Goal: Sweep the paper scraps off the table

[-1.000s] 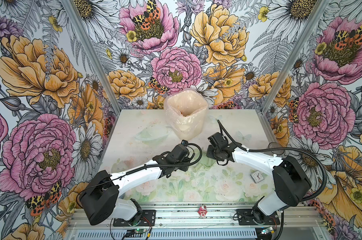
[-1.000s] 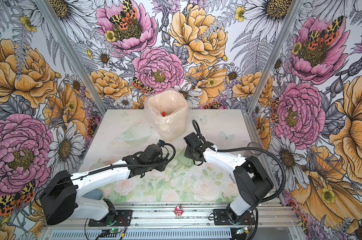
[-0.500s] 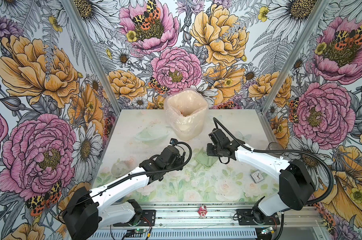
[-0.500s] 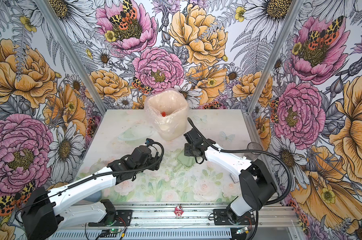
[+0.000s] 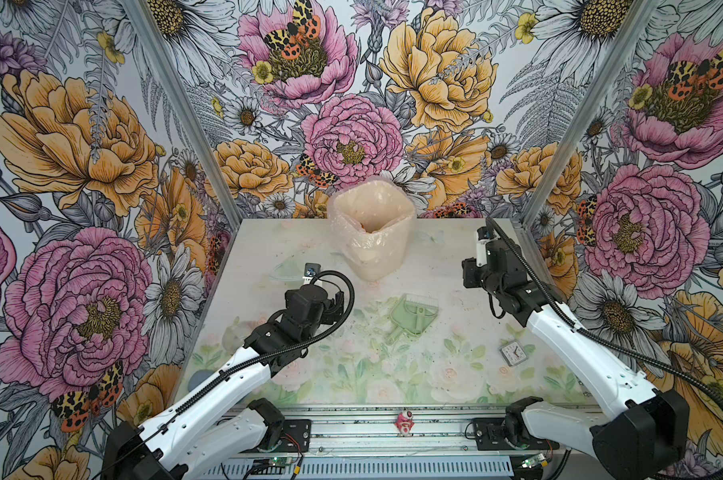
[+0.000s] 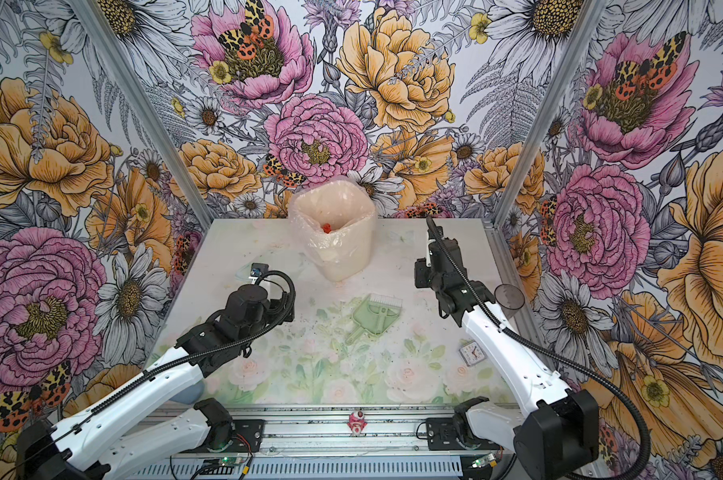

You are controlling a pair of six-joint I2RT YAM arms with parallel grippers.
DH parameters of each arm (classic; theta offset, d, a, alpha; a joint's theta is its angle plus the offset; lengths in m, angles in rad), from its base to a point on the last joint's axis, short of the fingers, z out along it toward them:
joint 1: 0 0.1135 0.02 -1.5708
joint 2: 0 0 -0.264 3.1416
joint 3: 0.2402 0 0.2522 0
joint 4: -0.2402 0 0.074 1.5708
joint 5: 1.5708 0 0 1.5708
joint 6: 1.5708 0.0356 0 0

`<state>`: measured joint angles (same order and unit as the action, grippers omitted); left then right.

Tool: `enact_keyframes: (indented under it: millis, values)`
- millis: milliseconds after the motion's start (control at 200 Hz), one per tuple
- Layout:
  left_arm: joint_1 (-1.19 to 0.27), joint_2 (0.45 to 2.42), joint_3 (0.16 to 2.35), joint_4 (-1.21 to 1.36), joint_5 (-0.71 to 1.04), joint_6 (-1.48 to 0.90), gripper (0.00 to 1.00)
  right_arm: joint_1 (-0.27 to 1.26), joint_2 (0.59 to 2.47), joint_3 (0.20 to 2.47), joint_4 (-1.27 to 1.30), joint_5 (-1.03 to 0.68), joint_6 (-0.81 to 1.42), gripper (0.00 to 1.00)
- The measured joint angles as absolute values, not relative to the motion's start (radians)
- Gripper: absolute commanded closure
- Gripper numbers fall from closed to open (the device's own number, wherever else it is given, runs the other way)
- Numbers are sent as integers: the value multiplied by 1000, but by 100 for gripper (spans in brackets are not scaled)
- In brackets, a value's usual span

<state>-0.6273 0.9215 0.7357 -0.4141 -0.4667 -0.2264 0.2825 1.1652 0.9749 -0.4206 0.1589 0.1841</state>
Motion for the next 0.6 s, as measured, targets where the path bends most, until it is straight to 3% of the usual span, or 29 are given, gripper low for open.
enact_keyframes:
  millis: [265, 601]
  values:
    - [-527, 894, 641, -250, -457, -94, 1, 125, 1148, 683, -125, 133, 75, 60]
    - [-379, 958, 570, -93, -422, 27, 1, 78, 1338, 521, 348, 82, 5, 60]
